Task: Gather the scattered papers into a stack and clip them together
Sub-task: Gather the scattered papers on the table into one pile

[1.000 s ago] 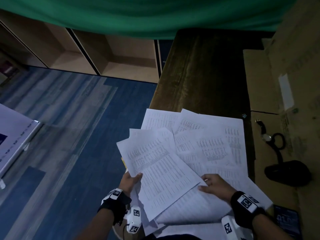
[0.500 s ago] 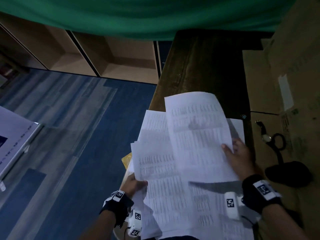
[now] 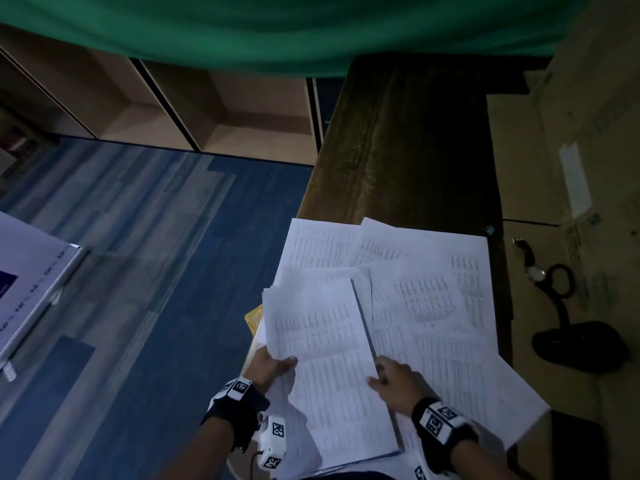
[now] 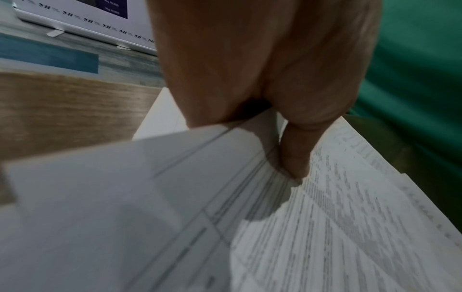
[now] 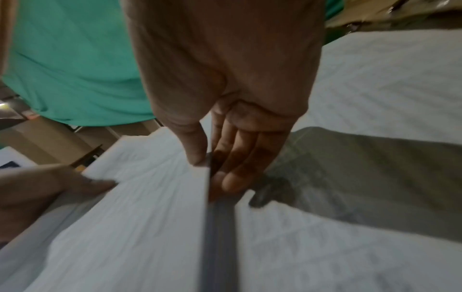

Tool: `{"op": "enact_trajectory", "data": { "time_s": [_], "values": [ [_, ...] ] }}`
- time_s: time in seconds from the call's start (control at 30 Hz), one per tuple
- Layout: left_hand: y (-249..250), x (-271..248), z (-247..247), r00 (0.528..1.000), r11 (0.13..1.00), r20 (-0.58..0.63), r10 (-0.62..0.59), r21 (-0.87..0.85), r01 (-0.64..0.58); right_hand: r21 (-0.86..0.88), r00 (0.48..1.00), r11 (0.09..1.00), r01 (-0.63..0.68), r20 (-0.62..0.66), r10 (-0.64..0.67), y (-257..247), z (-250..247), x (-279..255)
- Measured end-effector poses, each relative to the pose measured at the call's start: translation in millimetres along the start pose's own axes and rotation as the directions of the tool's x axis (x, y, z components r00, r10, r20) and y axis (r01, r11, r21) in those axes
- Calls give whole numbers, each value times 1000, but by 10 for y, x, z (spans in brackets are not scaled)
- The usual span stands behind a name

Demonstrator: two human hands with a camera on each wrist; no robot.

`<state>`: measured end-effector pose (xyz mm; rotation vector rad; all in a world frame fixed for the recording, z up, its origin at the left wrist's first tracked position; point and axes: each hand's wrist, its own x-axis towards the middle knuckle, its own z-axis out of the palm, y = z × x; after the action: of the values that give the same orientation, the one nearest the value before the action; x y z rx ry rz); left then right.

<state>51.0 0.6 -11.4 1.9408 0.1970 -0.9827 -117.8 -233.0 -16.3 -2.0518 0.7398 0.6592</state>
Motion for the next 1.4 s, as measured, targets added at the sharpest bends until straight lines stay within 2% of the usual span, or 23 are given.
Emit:
{"op": "enact_trajectory", "data": {
  "time_s": [0.07, 0.13, 0.2, 0.23, 0.37, 0.47, 0.6, 0.7, 0.77, 0.83, 0.9, 1.03, 1.17, 1.23, 1.33, 1.4],
  "values": [
    [-82, 77, -70, 1000, 1000, -23, 4, 17, -4, 20, 983, 999, -40, -181, 43, 81, -263, 25],
    [-121, 100, -107, 999, 999, -45, -12, 44, 14, 142, 911, 988, -63, -397, 115, 244, -547, 109],
    [-141, 91, -107, 999, 999, -39, -2, 51, 4, 172, 844, 981, -94, -508, 170, 483, -816, 173],
    [-156, 96, -92, 999, 998, -38, 7, 62, -5, 140, 833, 982, -130, -522, 185, 604, -929, 185],
    [-176, 85, -58, 999, 998, -48, 15, 59, -13, -98, 882, 956, -275, -422, 211, 877, -1133, 77],
    [-189, 89, -53, 999, 998, -47, 14, 62, -11, -213, 912, 934, -286, -360, 197, 933, -1098, 17],
    [-209, 108, -65, 999, 999, -41, 12, 41, -11, 30, 908, 975, -220, -361, 215, 1027, -1072, 18],
    [-209, 118, -69, 999, 998, -37, 17, 62, -14, 125, 939, 976, -179, -274, 208, 1042, -1186, -58],
    [-188, 100, -58, 999, 997, -41, 25, 71, -22, 185, 938, 970, -159, -278, 207, 1000, -1324, -146],
    [-169, 88, -42, 998, 996, -52, 36, 82, -31, 243, 895, 964, -106, -400, 199, 860, -1538, -272],
    [-138, 60, -18, 997, 994, -52, 48, 99, -43, 251, 838, 968, 7, -529, 132, 637, -1796, -444],
    [-5, 20, 82, 997, 990, -19, 74, 121, -71, 213, 798, 954, 213, -601, -44, 41, -2262, -876],
    [110, 40, 142, 991, 969, 13, 133, 208, -133, 40, 659, 927, 372, -715, -234, -590, -2541, -1313],
    [156, 42, 170, 985, 953, 2, 172, 253, -167, 40, 604, 872, 489, -736, -305, -833, -2616, -1489],
    [180, 50, 190, 980, 941, -12, 200, 280, -189, 183, 590, 730, 659, -728, -349, -1010, -2665, -1569],
    [193, 41, 184, 985, 952, -5, 171, 257, -164, 257, 628, 695, 671, -695, -350, -1023, -2652, -1463]
  ]
}}
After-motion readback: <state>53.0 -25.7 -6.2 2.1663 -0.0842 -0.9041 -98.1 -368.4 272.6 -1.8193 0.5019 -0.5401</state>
